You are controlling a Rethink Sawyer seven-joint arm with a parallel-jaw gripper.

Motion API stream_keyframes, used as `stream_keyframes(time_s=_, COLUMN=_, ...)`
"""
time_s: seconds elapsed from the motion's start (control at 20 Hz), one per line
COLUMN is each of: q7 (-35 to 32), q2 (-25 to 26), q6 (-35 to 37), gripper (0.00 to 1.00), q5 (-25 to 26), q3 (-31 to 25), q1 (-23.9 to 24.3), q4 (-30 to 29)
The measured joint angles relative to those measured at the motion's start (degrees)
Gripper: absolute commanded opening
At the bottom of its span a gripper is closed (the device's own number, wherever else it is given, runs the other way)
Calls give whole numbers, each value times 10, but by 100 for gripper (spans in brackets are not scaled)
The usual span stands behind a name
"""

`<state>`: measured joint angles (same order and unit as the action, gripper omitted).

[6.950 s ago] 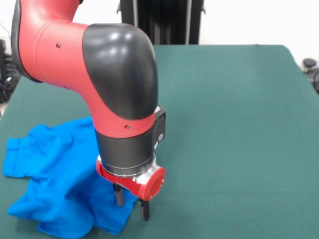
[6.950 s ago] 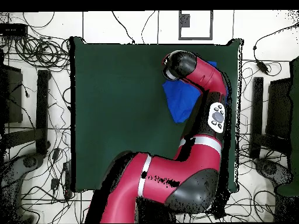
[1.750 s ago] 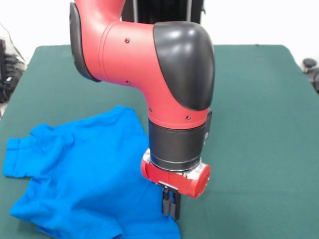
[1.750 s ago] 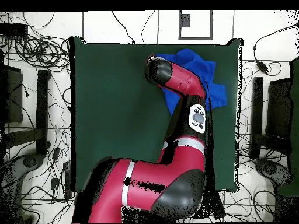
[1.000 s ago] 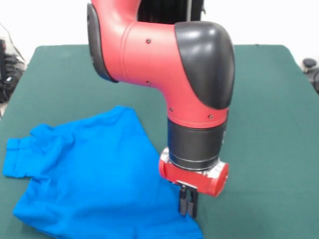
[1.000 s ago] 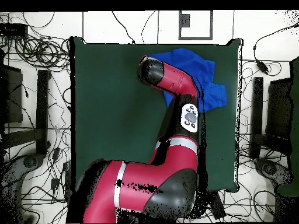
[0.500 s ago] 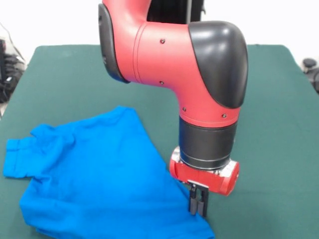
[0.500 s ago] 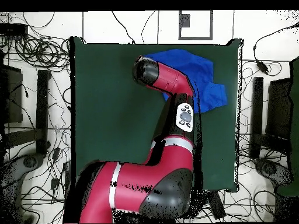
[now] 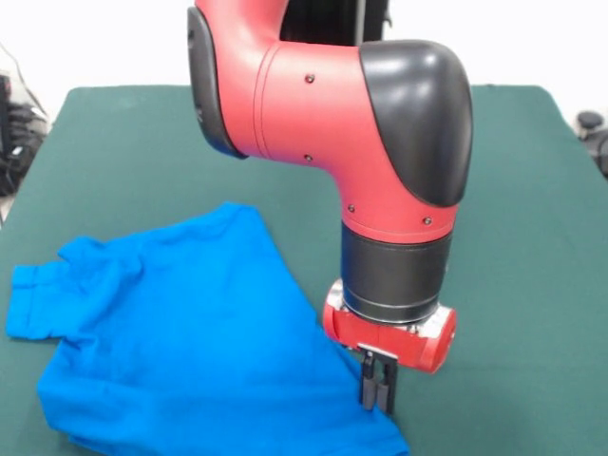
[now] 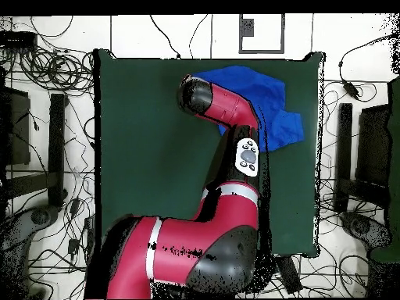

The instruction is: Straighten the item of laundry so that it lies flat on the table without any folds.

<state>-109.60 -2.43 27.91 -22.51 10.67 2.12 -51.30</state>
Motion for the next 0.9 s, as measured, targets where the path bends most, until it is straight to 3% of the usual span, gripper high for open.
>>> stream_keyframes(time_s=0.9, q7=0, q2=-3, q6=-3, gripper=0, q5=-3, q3=3, q1=-10, q4=-10)
